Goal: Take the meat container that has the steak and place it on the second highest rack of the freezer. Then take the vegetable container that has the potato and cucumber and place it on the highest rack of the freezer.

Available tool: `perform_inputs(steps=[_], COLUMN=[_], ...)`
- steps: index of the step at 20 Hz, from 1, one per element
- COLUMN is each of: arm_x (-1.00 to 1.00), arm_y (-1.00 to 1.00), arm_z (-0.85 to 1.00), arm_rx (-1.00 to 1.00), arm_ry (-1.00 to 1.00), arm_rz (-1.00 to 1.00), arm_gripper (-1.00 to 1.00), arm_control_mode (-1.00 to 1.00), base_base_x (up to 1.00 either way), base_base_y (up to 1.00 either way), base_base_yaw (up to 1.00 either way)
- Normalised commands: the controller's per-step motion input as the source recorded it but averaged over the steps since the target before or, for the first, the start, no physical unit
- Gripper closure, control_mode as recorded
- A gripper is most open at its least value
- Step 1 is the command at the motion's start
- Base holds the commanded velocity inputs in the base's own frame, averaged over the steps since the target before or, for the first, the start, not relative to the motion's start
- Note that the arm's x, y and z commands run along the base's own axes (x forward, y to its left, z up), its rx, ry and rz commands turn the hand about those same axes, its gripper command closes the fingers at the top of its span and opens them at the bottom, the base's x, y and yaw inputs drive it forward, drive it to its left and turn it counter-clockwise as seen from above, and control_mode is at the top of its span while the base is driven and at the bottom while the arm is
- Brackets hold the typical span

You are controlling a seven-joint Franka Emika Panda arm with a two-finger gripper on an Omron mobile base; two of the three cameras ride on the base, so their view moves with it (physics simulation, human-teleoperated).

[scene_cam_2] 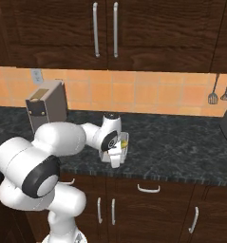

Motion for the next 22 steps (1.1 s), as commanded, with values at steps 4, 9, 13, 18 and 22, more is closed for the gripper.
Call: perform_inputs(steps=[4,9,13,18,22], arm_x=[0.04,-0.13,0.15,0.2,-0.12], arm_y=[0.0,0.0,-0.05,-0.03,0.0], arm_z=[-0.58,-0.39,0.02,-0.09,-0.71], arm_rx=[0.0,0.0,0.03,0.01,0.03], arm_ry=[0.0,-0.02,0.0,0.02,0.04], arm_rz=[0.0,0.0,-0.02,-0.02,-0.04], arm_gripper=[-1.0,-1.0,-1.0,-1.0,-1.0], arm_control_mode=[-1.0,-1.0,-1.0,-1.0,-1.0], base_base_x=[0.0,0.0,0.0,0.0,0.0], base_base_y=[0.0,0.0,0.0,0.0,0.0], base_base_yaw=[0.0,0.0,0.0,0.0,0.0])
